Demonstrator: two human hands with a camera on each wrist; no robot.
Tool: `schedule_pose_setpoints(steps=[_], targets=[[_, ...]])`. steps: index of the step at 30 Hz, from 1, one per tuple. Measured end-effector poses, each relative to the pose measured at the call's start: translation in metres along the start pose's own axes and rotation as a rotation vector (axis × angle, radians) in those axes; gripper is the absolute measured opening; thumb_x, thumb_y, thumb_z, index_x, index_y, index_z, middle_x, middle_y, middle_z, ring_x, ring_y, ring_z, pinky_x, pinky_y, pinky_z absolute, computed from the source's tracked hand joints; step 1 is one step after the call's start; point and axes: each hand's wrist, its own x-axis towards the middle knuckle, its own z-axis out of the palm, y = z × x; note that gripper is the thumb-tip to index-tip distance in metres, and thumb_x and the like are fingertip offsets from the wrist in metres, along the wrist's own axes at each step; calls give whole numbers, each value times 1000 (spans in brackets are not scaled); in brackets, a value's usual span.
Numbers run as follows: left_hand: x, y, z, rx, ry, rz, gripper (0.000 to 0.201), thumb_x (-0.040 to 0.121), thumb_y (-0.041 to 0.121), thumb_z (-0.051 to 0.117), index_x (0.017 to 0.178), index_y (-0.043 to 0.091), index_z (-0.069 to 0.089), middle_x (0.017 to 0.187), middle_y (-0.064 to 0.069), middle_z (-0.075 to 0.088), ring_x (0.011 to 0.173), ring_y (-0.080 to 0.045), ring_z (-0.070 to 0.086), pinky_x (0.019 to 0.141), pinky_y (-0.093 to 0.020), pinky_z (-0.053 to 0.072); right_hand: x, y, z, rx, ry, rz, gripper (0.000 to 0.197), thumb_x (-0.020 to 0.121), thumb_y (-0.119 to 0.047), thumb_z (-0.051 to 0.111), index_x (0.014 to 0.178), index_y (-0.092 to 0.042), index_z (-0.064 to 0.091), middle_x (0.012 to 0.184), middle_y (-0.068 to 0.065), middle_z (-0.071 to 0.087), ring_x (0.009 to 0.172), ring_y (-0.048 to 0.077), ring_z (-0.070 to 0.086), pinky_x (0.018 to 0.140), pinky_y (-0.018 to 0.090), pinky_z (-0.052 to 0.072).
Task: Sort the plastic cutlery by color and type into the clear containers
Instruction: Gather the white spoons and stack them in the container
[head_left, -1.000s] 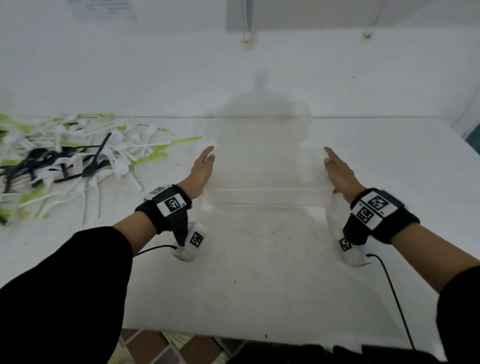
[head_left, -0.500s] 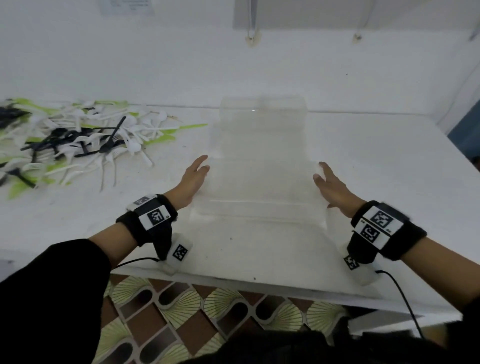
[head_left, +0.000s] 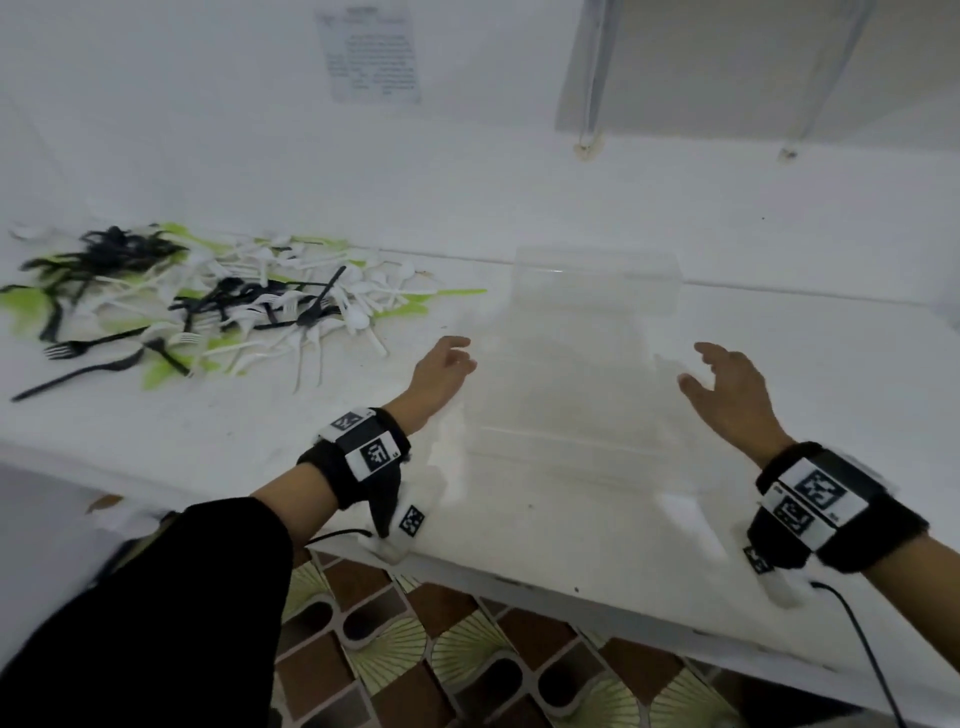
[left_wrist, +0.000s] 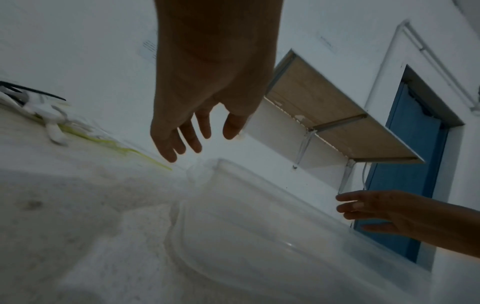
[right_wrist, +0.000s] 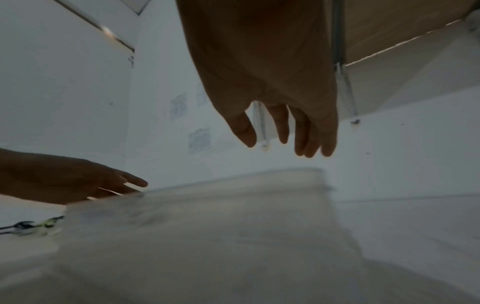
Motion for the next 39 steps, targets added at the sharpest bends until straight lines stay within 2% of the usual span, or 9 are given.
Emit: schedule_pose_setpoints(steps=[6,11,15,22,28,30,33,36,39], targets=[[3,-3,-58,-71,2,63,15,92,8,49,101,15,58,92,0,62,88,-13,57,69,-20,44,3,-83,48,153,-118,-167,32,90,-11,58,122,-6,57,118,13,61,108,25,57,82,13,31],[27,-18,-129,-45,8,84,16,93,6,46,99,15,58,85,4,62,82,-10,59,69,-20,45,13,-170,109,289,-205,-210,29,89,-9,58,118,-7,60,113,11,65,104,22,60,87,17,37],[55,-33,-185,-32,-13,60,16,94,4,44,97,14,57,84,2,61,77,-10,57,67,-20,43,24,-235,160,394,-258,-165,26,88,-10,57,114,-10,63,108,10,67,97,18,59,98,36,45],[120,-70,-250,-4,-45,37,16,94,1,44,102,8,57,80,-1,60,60,3,59,57,-10,47,52,-303,237,352,-294,-85,30,89,-12,55,118,-9,62,110,10,66,109,20,57,76,11,33],[165,-92,-263,1,-120,7,16,94,4,45,96,12,59,85,0,61,76,-9,58,65,-17,49,83,-310,271,184,-376,19,29,87,-15,57,116,-10,60,114,14,62,110,24,55,85,22,38],[177,-90,-261,12,-137,15,17,94,4,44,103,8,59,87,-2,61,75,-8,57,56,-10,46,97,-307,281,120,-374,56,27,87,-20,59,112,-10,58,110,15,61,99,28,61,82,30,47],[193,-82,-257,48,-145,68,17,94,3,44,102,9,58,85,-2,60,73,-7,57,55,-9,45,114,-307,290,144,-397,141,25,86,-26,62,99,-8,50,91,15,60,56,24,62,57,37,55],[209,-79,-254,57,-123,90,20,92,-1,43,98,9,59,80,1,60,72,-10,57,58,-11,45,124,-308,296,125,-414,187,30,86,-30,64,94,-7,46,87,16,61,48,25,61,60,42,56],[224,-78,-252,65,-107,92,21,93,0,43,98,9,61,80,3,62,72,-8,59,60,-12,48,136,-306,304,206,-432,219,32,81,-24,71,91,-8,45,84,16,63,43,21,60,47,32,53]])
